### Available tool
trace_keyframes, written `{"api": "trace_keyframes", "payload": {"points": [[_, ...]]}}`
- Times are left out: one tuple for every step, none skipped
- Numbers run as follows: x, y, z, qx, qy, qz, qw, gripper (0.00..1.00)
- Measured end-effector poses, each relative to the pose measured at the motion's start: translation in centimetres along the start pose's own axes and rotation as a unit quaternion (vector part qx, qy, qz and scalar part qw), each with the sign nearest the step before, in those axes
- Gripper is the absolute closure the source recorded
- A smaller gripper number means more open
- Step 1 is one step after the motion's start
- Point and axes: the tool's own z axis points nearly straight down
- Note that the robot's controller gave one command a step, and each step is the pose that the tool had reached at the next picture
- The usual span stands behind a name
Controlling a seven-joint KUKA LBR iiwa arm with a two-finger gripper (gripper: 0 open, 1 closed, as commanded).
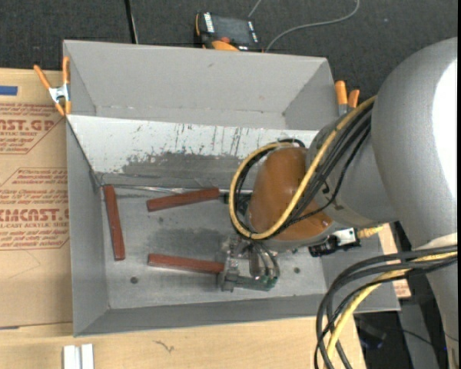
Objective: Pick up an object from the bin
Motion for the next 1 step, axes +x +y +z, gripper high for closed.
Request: {"api": "trace_keyframes", "payload": {"points": [[-0.47,-1.4,-16.37,0.0,-0.0024,-0.048,0.9988,1.0]]}}
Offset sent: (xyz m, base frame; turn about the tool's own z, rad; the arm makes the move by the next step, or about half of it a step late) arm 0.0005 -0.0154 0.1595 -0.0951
